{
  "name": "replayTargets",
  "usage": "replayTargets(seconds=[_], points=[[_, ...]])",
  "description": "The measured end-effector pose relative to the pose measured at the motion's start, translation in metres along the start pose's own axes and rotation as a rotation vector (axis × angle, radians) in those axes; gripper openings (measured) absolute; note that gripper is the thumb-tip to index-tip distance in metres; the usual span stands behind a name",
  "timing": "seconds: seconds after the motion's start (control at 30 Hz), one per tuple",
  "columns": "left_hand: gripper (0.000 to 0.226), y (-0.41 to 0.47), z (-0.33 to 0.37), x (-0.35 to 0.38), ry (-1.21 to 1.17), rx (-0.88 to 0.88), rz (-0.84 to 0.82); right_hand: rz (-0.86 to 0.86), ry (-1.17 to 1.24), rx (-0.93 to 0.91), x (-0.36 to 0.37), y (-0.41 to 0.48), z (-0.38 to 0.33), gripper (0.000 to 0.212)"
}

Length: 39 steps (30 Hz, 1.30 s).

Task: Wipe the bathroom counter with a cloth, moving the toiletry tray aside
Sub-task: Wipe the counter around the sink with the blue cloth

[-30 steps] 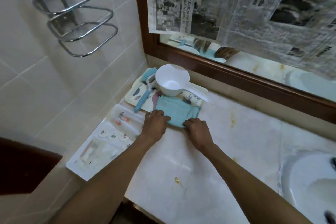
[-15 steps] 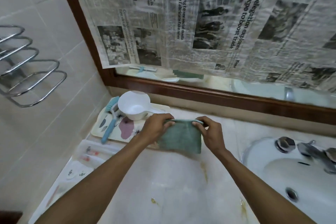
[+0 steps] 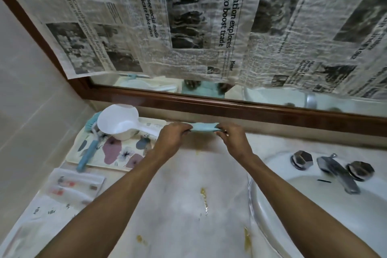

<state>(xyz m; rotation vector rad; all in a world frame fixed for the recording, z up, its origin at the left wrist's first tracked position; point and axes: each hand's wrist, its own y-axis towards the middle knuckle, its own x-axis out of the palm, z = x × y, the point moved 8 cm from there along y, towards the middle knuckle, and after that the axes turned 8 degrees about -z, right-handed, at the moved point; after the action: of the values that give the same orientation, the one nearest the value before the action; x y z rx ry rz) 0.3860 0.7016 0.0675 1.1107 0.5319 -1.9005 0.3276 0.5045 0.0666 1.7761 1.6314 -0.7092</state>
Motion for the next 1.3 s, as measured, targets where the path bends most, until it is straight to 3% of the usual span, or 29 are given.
replayTargets(seconds=[0.1,0.2,0.33,0.43,0.5,0.6,0.73,1.0,1.2,1.3], points=[[0.034,-0.023,-0.023,0.059,0.002,-0.162,-0.218,-0.269,-0.03,0.109,0.045,-0.025,0.036,0.031],[0.045,-0.036,-0.031,0.1,-0.076,-0.228,-0.266,-0.385,-0.137,0.169,0.062,-0.047,0.071,0.037],[0.065,-0.008,-0.021,0.135,-0.047,-0.263,-0.179,-0.271,-0.224,0.212,0.041,-0.06,0.113,0.034],[0.095,0.012,-0.016,0.178,0.105,-0.314,-0.272,-0.195,-0.309,0.222,0.027,-0.068,0.143,0.035],[0.103,0.017,-0.018,0.201,0.158,-0.337,-0.273,-0.171,-0.373,0.244,0.024,-0.073,0.16,0.039],[0.093,0.017,-0.019,0.21,0.215,-0.345,-0.155,-0.134,-0.416,0.301,0.024,-0.078,0.18,0.044],[0.061,0.006,-0.032,0.204,0.305,-0.287,-0.001,-0.055,-0.405,0.369,0.029,-0.081,0.19,0.054],[0.061,0.052,-0.063,0.194,0.238,-0.459,-0.04,0.045,-0.325,0.403,0.029,-0.084,0.199,0.049],[0.057,0.03,0.028,0.248,0.264,-0.111,-0.192,0.08,-0.29,0.413,0.026,-0.081,0.199,0.045],[0.054,-0.017,0.027,0.242,0.315,0.031,-0.285,0.096,-0.263,0.396,0.025,-0.082,0.197,0.043]])
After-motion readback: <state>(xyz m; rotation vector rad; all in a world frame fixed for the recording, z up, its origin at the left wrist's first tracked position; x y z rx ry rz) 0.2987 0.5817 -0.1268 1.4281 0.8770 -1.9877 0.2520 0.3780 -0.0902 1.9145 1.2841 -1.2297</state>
